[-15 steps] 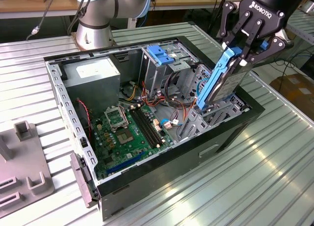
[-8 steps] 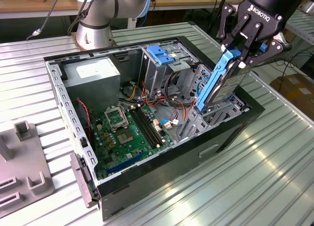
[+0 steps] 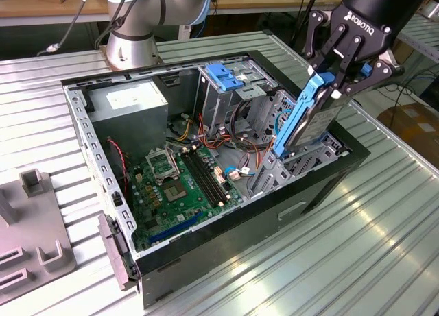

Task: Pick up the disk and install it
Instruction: 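Insert the disk into the insertion slot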

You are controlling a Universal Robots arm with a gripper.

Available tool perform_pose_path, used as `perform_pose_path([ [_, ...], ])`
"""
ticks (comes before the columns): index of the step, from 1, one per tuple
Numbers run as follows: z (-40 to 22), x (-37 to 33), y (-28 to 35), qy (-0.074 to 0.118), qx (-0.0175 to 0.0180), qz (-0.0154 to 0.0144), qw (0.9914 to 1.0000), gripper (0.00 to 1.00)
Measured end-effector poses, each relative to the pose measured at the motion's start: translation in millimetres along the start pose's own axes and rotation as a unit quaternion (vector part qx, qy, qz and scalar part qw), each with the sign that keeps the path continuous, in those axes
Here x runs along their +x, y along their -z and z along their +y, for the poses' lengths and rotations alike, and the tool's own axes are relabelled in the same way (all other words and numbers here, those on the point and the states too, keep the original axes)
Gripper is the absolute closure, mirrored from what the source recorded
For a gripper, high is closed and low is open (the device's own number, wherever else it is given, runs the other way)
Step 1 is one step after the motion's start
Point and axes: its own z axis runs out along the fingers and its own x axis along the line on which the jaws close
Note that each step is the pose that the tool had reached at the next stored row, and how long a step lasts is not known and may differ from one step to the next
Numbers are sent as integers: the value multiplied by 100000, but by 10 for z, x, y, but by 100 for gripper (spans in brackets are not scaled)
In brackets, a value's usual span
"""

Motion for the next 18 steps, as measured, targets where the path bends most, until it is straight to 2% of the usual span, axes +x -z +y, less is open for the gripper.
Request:
perform_pose_path([
  [18,-19,5,-176,-2,-19,-1,100000,63],
])
